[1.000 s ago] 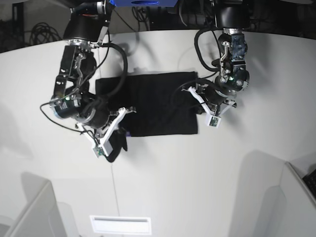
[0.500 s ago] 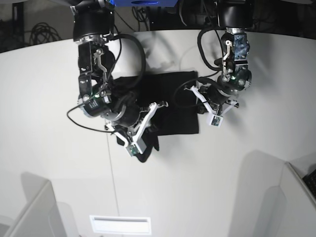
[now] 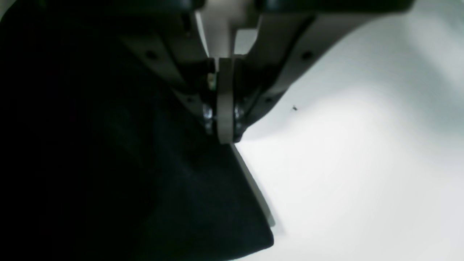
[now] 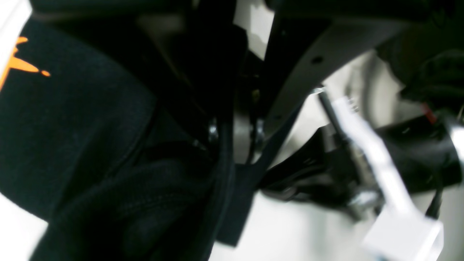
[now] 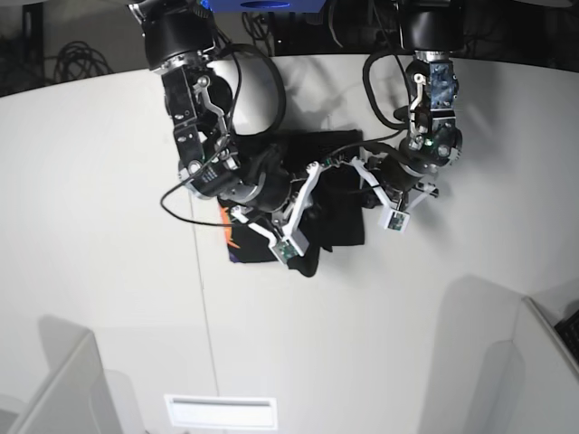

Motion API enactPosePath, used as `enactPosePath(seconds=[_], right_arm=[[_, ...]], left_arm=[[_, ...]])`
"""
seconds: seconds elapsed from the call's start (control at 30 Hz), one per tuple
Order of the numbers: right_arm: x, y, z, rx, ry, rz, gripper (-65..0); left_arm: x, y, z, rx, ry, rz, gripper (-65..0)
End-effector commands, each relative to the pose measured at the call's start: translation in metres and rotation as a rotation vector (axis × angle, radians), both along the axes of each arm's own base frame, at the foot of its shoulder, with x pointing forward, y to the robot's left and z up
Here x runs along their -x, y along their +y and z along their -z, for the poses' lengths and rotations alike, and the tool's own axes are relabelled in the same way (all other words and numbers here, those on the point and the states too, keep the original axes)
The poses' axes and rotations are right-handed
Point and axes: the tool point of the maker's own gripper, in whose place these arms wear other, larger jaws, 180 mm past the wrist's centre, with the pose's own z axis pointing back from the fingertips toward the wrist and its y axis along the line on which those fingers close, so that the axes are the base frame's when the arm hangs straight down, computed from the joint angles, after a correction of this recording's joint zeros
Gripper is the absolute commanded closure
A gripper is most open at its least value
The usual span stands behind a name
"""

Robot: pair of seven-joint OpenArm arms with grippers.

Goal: Fold the T-shirt properly
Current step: 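Grasp the strip end with the right gripper and fold it toward the left gripper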

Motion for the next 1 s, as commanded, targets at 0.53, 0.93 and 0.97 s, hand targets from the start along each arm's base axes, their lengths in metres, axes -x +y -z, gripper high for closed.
enactPosePath(seconds=[0.53, 0.93, 0.97], right_arm=[[0.010, 0.050, -0.006, -0.077, -0.028, -0.070, 0.0], [0.002, 0.053, 0.011, -0.091, 0.001, -0.003, 0.0], [-0.001, 0.052, 0.008, -0.093, -0.006, 0.006, 0.0]], left_arm=[[0.002, 0.001, -0.002, -0.003, -0.001, 0.001, 0.0], [0.013, 0.014, 0.003, -0.032, 0.016, 0.002, 0.0], [0.014, 0.018, 0.002, -0.039, 0.014, 0.003, 0.0]])
